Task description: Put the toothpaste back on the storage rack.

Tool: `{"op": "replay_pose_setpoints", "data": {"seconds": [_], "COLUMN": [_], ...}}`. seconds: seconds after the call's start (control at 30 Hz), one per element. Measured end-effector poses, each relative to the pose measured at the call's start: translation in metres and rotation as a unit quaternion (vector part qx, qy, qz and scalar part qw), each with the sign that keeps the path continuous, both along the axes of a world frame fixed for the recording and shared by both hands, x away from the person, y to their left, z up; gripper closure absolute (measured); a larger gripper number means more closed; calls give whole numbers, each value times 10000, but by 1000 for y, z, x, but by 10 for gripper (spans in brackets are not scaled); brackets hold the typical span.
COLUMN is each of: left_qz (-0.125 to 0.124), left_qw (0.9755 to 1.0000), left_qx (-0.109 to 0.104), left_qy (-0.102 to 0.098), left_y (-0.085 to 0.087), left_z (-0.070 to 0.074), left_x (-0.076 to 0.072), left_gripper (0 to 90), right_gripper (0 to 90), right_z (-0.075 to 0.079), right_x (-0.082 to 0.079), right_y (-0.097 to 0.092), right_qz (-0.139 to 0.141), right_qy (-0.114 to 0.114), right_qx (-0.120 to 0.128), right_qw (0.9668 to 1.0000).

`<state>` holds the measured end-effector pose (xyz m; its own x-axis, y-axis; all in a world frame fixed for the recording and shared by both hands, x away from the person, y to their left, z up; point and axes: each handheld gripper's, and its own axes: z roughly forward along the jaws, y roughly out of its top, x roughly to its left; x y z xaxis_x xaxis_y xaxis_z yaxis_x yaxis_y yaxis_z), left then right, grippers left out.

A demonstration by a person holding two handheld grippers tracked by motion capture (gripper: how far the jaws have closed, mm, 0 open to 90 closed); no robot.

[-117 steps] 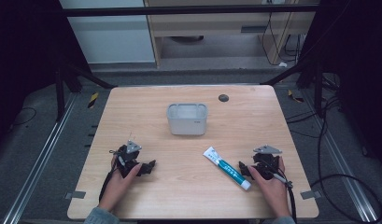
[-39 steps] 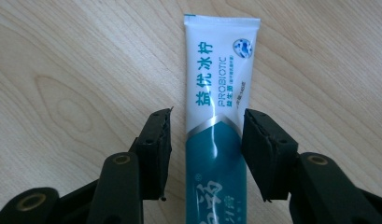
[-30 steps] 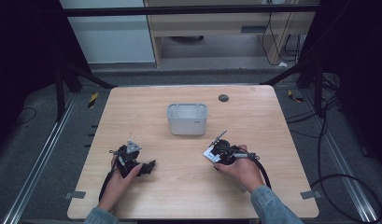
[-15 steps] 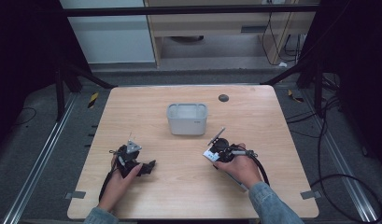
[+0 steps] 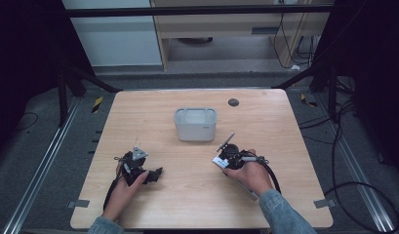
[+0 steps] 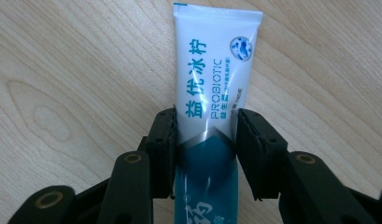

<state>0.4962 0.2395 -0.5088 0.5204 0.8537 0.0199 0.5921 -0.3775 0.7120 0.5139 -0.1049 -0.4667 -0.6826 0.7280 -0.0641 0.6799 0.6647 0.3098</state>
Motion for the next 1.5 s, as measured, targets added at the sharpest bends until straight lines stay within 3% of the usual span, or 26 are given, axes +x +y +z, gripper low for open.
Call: {"op": "replay_pose_setpoints", "data": {"seconds": [0.2,0.27,0.4,0.67,0.77,1.13,1.33,1.5], "left_qz": [7,-1,6,-9,-9,5,-3,-1], "left_qw": [10000,10000,10000,10000,10000,10000,10000,10000], "left_qx": [-11,1,-9,8,8,-12,0,-1], "left_qy": [3,-1,3,2,2,4,-1,-1], "left_y": [0,0,0,0,0,0,0,0], "left_z": [0,0,0,0,0,0,0,0], "left_x": [0,0,0,0,0,0,0,0], "left_gripper": [0,0,0,0,0,0,0,0], "right_gripper": [613,666,674,693,725,787,790,791], "right_z": [0,1,0,-1,-1,4,17,36], "right_x": [1,1,1,-2,-6,-10,-11,-8], "right_y": [0,-2,-4,-2,-4,-14,-22,-30], "right_qz": [-10,-38,-68,-102,-188,-378,-430,-509], "right_qy": [13,-47,-55,-180,-357,-458,-598,-798], "right_qx": [-8,-20,58,-14,44,389,531,598], "right_qw": [10000,10000,9999,9998,9992,9975,9959,9937]}}
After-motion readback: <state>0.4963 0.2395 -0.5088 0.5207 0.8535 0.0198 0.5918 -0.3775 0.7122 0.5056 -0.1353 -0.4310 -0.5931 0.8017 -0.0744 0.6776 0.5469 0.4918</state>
